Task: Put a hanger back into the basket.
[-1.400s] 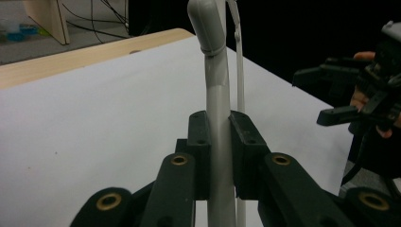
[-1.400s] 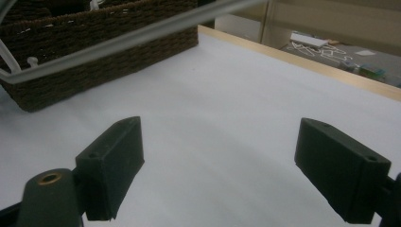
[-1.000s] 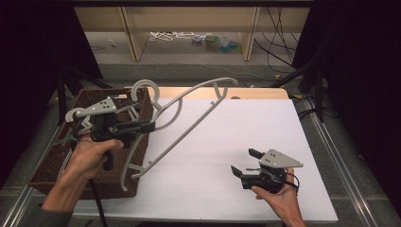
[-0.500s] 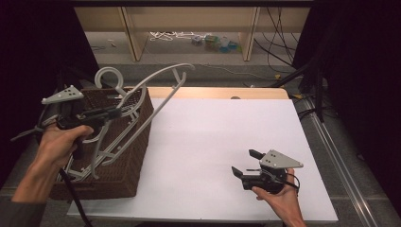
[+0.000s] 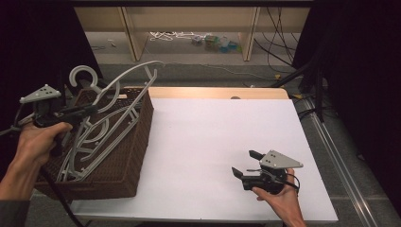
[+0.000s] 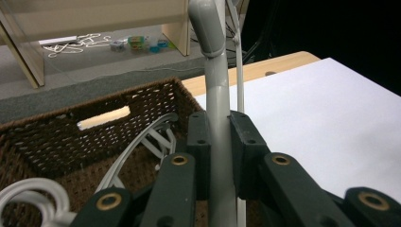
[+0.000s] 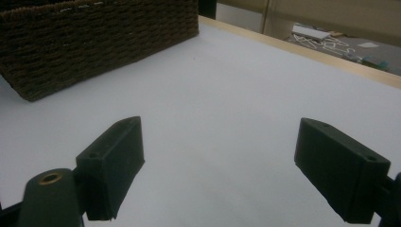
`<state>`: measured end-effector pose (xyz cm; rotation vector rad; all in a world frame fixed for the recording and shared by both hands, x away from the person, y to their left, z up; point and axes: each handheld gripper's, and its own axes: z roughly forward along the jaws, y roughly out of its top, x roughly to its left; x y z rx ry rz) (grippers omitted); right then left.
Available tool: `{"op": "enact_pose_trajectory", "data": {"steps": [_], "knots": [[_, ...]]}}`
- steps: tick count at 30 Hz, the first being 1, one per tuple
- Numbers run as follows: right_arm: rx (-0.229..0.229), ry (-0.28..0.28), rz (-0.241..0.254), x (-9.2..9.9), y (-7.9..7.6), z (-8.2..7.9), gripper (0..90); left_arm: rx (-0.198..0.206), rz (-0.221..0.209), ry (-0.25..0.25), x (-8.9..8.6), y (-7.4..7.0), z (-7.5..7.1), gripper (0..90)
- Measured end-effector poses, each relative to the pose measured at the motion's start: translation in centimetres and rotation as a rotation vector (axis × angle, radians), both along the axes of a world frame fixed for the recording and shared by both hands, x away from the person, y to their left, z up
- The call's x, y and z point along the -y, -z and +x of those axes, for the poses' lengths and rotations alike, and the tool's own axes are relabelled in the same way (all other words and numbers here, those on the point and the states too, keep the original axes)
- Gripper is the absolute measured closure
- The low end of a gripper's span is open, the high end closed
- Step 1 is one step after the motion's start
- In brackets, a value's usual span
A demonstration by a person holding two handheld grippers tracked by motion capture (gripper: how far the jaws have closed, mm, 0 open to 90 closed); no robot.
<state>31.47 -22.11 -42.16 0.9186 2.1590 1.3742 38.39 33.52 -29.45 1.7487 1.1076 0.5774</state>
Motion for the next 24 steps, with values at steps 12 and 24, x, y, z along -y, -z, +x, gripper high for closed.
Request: {"op": "enact_pose_trajectory", "data": {"steps": [12,24], "knots": [[-0.001,0.003,-0.003,0.0,0.2,0.1,17.5,0.003,0.033,-0.022,-2.7,1.6,0.4,79.8],[-0.009,-0.003,-0.008,0.0,0.2,0.1,17.5,0.000,0.083,-0.034,-5.0,3.7,0.2,79.8]]}}
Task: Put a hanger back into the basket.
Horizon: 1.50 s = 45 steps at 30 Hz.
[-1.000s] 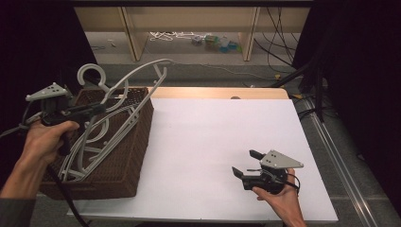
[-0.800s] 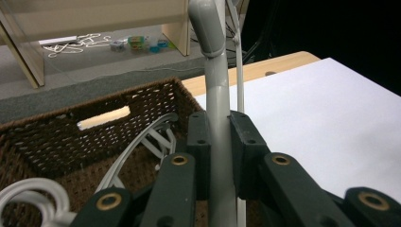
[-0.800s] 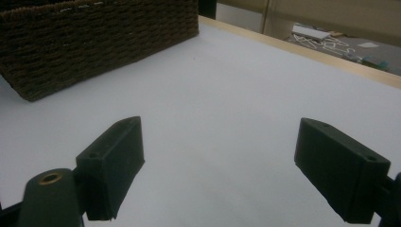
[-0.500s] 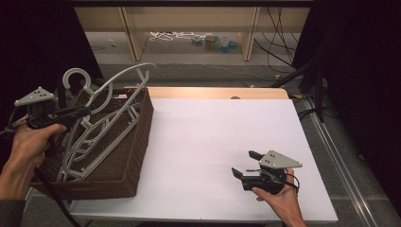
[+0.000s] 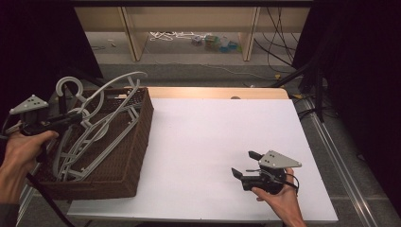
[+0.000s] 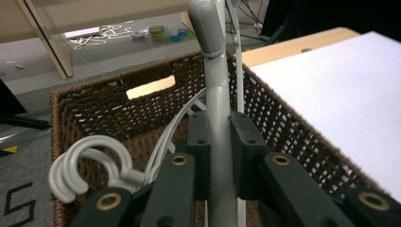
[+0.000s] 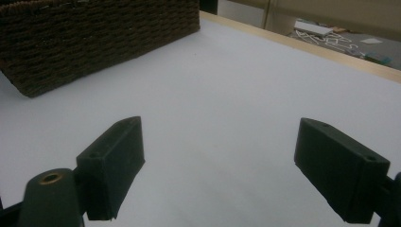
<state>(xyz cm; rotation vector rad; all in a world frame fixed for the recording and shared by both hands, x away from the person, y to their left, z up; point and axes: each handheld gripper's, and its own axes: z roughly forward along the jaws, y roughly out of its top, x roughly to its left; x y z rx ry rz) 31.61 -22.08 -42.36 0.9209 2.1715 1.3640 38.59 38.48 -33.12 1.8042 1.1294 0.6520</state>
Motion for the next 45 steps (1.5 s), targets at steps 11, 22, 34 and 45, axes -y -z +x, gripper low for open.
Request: {"op": "enact_pose_trajectory", "data": {"steps": [11,22,34,45], "knots": [[-0.011,0.001,0.000,0.0,0.1,0.0,17.4,-0.029,0.019,0.010,-1.1,1.6,-0.4,79.8],[-0.002,-0.005,0.005,-0.1,0.2,0.1,17.3,-0.108,0.084,-0.013,-1.6,2.7,-0.3,79.7],[-0.016,-0.004,-0.005,0.0,0.1,0.1,17.3,-0.179,0.107,0.016,-0.7,4.6,1.0,79.4],[-0.019,-0.009,-0.012,-0.1,0.2,0.1,17.3,-0.271,0.100,0.007,-1.2,6.8,1.3,78.8]]}}
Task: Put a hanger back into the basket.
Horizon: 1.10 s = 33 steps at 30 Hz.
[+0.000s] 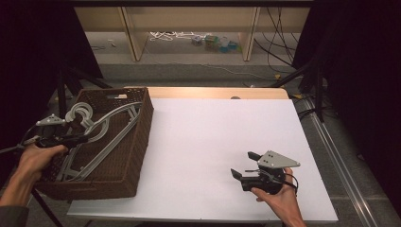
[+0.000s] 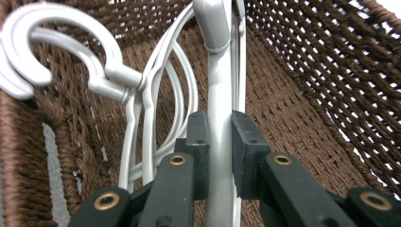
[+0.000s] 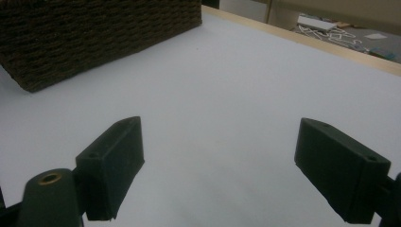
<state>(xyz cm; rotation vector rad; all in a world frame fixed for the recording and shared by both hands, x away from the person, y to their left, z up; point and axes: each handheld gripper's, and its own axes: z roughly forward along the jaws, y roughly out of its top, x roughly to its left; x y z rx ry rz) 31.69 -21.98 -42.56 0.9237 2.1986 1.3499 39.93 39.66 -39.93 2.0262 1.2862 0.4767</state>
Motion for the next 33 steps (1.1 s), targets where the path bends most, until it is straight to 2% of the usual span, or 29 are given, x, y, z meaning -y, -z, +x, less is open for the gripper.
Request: {"op": "enact_pose_trajectory", "data": {"steps": [1,2,4,6,7,9,10,11,14,16,18,20,22,24,25,26,30,31,33], "knots": [[0.003,0.002,0.002,0.0,0.0,0.0,17.3,-0.007,0.012,0.004,0.2,0.1,0.1,78.7],[0.003,0.002,0.002,0.0,0.0,0.0,17.3,0.006,0.015,0.000,0.4,0.4,0.2,78.6],[0.000,0.001,-0.002,0.0,0.1,0.0,17.3,-0.020,0.040,-0.019,0.6,0.5,0.4,77.9],[-0.002,0.000,-0.001,0.0,0.1,0.1,17.2,-0.032,0.027,-0.040,0.5,0.5,0.6,77.0],[-0.001,-0.001,-0.001,0.0,0.1,0.1,17.2,-0.043,0.035,-0.059,0.4,0.6,0.6,76.2],[0.002,0.001,0.000,0.0,0.1,0.0,17.3,-0.049,0.053,-0.093,0.4,1.0,0.6,70.4],[-0.004,0.004,-0.008,0.1,0.1,0.0,17.3,-0.051,0.065,-0.092,0.1,1.0,0.5,69.2],[0.004,-0.001,0.012,0.0,0.3,0.1,17.2,-0.050,0.050,-0.103,0.0,1.1,0.4,67.9],[-0.002,0.002,-0.002,0.0,0.1,0.1,17.3,-0.033,0.080,-0.123,-0.1,0.7,0.0,59.9],[-0.005,0.000,0.000,0.0,0.2,0.1,17.2,-0.011,0.091,-0.162,-0.1,0.2,-0.2,54.5],[-0.005,0.002,-0.006,0.0,0.2,0.1,17.3,0.025,0.075,-0.177,-0.1,-0.3,-0.6,48.7],[-0.002,-0.002,0.001,-0.1,0.2,0.0,17.3,0.043,0.067,-0.168,0.3,-0.8,-1.0,46.8],[-0.006,-0.005,-0.003,-0.1,0.2,0.1,17.3,0.073,0.050,-0.180,0.6,-1.5,-1.5,43.5],[-0.003,0.001,0.000,-0.1,0.3,0.1,17.2,0.108,0.014,-0.186,1.1,-2.2,-2.0,41.5],[-0.008,0.001,-0.005,-0.1,0.2,0.1,17.2,0.132,-0.017,-0.200,1.6,-2.4,-2.1,41.1],[-0.005,-0.006,-0.001,-0.1,0.3,0.1,17.2,0.140,-0.019,-0.190,1.8,-2.7,-2.3,40.3],[-0.007,-0.006,0.001,-0.2,0.2,0.1,17.2,0.173,-0.085,-0.188,3.3,-3.5,-3.1,35.6],[-0.005,-0.006,0.001,-0.1,0.2,0.1,17.2,0.173,-0.085,-0.188,3.3,-3.5,-3.1,34.8],[-0.005,-0.003,0.001,-0.1,0.3,0.1,17.2,0.184,-0.089,-0.154,4.4,-3.9,-3.6,33.0]]}}
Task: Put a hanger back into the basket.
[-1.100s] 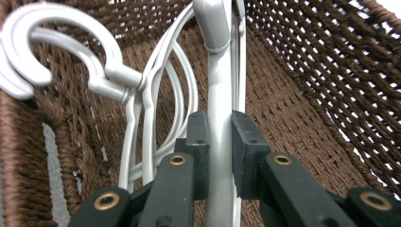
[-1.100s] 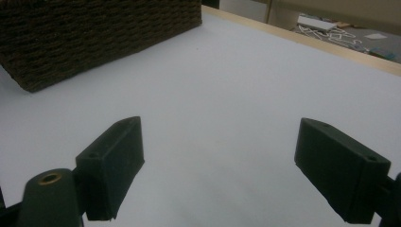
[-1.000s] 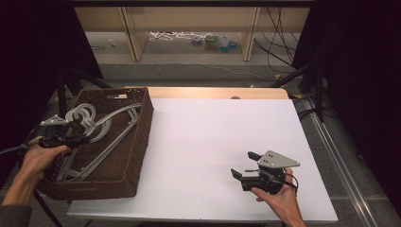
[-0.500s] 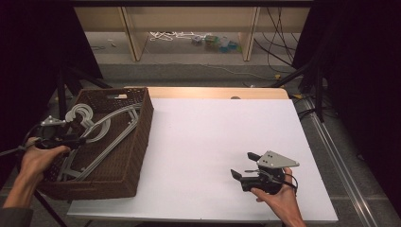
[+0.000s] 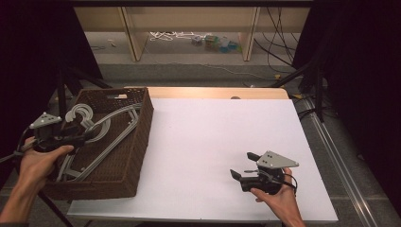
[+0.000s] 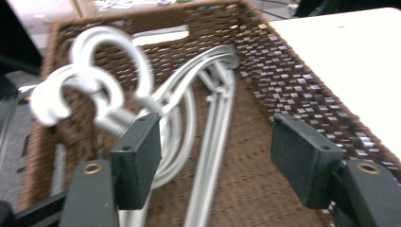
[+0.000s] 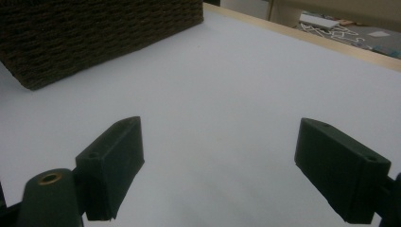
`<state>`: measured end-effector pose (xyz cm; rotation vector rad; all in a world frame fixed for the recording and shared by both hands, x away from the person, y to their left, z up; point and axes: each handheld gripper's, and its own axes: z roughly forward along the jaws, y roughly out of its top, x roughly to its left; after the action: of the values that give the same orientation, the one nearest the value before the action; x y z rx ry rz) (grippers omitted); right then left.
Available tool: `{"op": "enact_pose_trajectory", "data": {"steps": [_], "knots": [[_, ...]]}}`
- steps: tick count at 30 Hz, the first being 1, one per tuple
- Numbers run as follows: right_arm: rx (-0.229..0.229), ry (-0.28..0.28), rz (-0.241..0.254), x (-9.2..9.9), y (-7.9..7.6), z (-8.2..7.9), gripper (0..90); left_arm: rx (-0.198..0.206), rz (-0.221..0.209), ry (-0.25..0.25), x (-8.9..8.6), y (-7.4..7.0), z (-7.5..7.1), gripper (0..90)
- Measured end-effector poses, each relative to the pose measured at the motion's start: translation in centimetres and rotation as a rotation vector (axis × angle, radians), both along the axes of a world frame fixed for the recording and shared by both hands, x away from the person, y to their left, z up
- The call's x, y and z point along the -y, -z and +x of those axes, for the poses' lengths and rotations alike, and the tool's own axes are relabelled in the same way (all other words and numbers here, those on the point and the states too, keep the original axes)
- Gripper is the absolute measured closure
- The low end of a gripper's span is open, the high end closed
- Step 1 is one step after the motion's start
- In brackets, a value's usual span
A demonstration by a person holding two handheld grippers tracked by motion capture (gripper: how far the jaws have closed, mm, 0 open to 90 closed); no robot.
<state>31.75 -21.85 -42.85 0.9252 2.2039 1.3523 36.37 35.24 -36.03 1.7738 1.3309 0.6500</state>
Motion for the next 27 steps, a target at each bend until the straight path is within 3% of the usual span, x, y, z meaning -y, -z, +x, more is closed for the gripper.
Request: {"op": "enact_pose_trajectory", "data": {"steps": [3,9,17,27], "knots": [[0.002,0.002,0.001,0.0,0.0,0.0,17.1,0.021,-0.014,0.022,1.1,-0.4,-0.5,31.4],[0.000,0.000,0.008,0.0,-0.1,0.0,17.1,0.083,-0.094,0.084,3.7,-1.3,-1.5,28.6],[0.011,-0.002,0.007,-0.1,-0.1,0.0,17.1,0.124,-0.119,0.158,7.1,-2.1,-2.3,22.8],[0.012,0.005,0.009,0.0,-0.1,0.0,17.1,0.156,-0.147,0.251,10.4,-1.4,-3.1,18.1]]}}
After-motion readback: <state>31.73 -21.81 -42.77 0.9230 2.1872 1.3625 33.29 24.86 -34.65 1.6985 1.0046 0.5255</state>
